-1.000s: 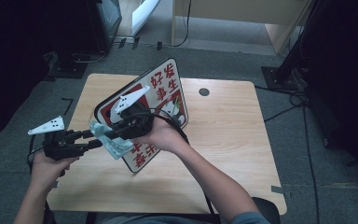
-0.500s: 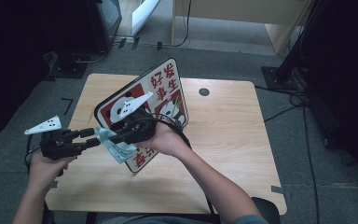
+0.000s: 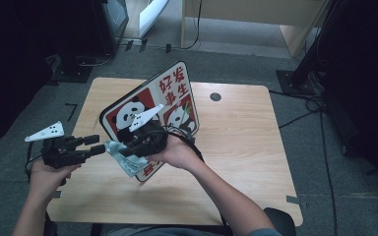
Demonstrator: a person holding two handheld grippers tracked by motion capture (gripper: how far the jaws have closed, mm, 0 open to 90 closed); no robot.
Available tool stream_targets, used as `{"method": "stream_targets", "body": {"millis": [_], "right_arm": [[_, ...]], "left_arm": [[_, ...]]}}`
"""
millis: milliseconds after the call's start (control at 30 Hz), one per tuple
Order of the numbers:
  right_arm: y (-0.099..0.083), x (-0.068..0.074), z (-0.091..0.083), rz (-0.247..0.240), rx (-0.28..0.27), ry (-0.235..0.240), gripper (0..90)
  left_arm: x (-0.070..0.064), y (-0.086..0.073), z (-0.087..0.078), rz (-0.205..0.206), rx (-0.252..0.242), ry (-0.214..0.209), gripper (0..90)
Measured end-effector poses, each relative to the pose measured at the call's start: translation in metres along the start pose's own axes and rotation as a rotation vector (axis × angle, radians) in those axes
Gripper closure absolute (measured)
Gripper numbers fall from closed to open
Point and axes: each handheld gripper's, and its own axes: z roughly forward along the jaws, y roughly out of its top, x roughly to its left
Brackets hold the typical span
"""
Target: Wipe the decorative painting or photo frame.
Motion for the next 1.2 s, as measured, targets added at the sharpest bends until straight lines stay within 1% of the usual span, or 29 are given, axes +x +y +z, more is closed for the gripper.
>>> {"method": "stream_targets", "body": {"millis": [300, 467, 533, 633, 767, 867, 1067, 1200], "right_arm": [[-0.014, -0.001, 0.006, 0.011, 0.013, 0.004, 80.8], [-0.020, -0.001, 0.010, 0.016, 0.024, 0.002, 80.7], [-0.023, -0.001, 0.011, 0.018, 0.029, 0.002, 80.7], [-0.026, -0.002, 0.012, 0.019, 0.031, 0.003, 80.7], [-0.031, -0.004, 0.014, 0.014, 0.029, -0.001, 80.5], [-0.034, -0.003, 0.015, 0.019, 0.034, 0.000, 80.4], [-0.040, -0.004, 0.019, 0.023, 0.042, -0.001, 80.5], [-0.044, -0.004, 0.021, 0.034, 0.052, -0.001, 80.4]], "left_arm": [[-0.001, 0.002, -0.001, 0.003, -0.003, 0.002, 42.0], [-0.002, 0.004, -0.003, 0.005, -0.007, -0.005, 39.8], [-0.003, 0.006, -0.004, 0.007, -0.005, 0.000, 39.5], [-0.005, 0.008, -0.005, 0.011, -0.011, -0.001, 39.5], [-0.010, 0.011, -0.003, 0.024, -0.004, 0.000, 39.6], [-0.012, 0.012, -0.001, 0.032, 0.000, -0.008, 39.5], [-0.017, 0.015, 0.001, 0.036, 0.000, -0.024, 39.9], [-0.021, 0.018, 0.003, 0.035, 0.014, -0.035, 43.2]]}}
